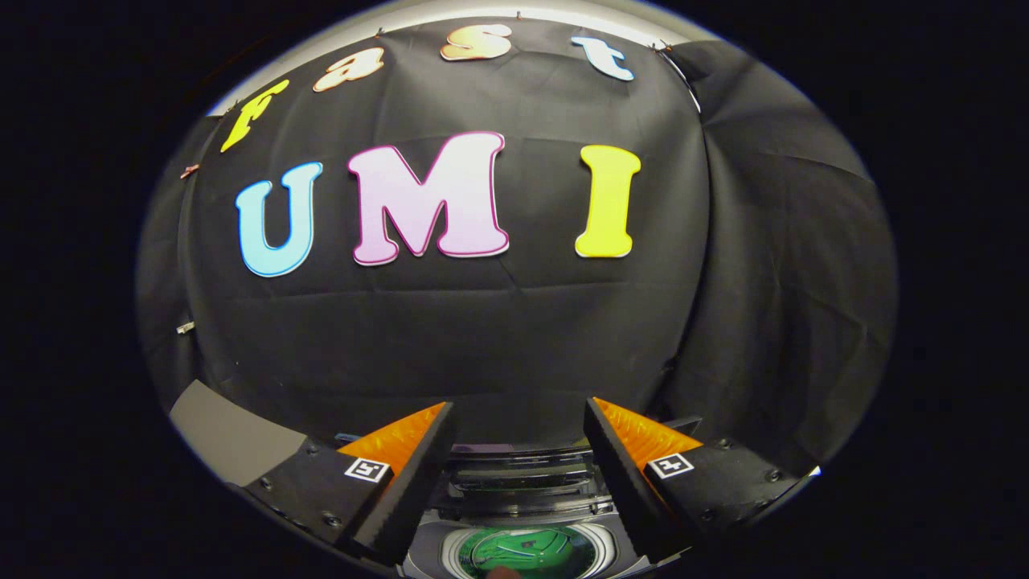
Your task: Put the clothes into the washing machine and then close the washing machine lid.
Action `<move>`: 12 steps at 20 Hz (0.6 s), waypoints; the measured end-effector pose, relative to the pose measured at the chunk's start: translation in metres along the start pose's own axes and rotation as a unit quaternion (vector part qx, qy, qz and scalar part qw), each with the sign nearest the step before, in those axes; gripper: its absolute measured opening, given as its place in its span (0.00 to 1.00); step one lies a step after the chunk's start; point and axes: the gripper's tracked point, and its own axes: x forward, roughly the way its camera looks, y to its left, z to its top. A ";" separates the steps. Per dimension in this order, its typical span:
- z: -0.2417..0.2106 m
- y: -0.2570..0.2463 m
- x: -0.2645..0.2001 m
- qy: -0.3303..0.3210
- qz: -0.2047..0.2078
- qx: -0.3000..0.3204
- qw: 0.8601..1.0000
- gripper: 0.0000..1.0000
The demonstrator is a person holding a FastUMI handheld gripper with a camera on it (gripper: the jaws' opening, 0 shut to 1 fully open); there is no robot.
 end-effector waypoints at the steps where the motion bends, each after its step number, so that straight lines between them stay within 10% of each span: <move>1: -0.005 0.001 0.006 0.006 0.003 0.006 1.000 1.00; 12: -0.049 0.004 0.065 0.061 0.003 -0.019 0.998 1.00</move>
